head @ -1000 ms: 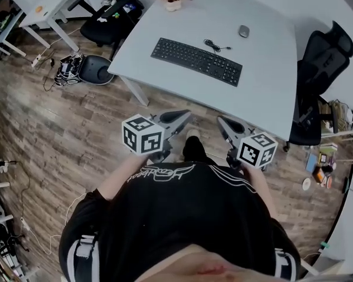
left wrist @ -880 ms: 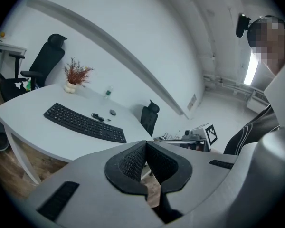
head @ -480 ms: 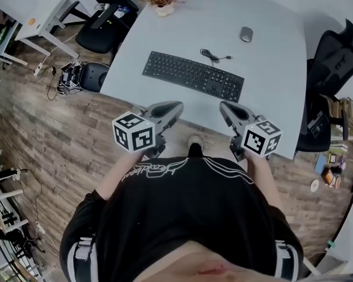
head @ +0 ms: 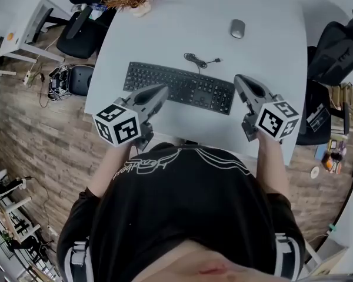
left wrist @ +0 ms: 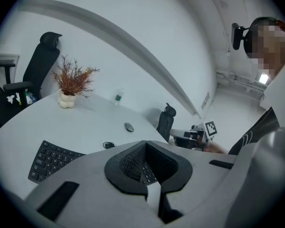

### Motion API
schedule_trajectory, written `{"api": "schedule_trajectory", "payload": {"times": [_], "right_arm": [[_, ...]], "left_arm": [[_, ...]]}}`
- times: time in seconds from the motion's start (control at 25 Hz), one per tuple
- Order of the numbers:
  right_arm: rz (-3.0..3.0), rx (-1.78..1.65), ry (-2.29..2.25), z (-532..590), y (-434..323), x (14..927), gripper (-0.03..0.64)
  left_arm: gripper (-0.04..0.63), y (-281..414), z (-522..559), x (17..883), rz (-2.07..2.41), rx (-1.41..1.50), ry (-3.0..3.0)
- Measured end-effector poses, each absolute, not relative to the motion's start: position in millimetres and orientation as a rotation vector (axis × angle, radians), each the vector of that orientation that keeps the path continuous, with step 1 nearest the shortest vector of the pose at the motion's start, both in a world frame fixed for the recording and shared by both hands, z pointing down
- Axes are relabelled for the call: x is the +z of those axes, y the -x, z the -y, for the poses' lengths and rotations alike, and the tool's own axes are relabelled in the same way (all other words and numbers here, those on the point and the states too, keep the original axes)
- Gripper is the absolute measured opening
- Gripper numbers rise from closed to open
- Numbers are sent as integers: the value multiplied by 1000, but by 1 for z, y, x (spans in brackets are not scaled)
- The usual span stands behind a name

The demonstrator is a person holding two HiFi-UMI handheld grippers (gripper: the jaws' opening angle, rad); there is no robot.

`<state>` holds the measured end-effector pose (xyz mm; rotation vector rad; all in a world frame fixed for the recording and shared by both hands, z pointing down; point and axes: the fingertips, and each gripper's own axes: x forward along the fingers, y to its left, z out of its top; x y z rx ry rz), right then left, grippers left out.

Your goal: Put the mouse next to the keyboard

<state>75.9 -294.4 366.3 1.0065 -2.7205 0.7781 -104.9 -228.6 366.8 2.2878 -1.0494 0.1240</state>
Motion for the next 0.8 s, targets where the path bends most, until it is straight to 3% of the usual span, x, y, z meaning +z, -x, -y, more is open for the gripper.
{"api": "schedule_trajectory", "payload": {"times": [0.8], "right_arm": [[2417,434,-1473,440,-68,351,11]], "left_arm": [[8,201,351,400,900,154,-2295]]}}
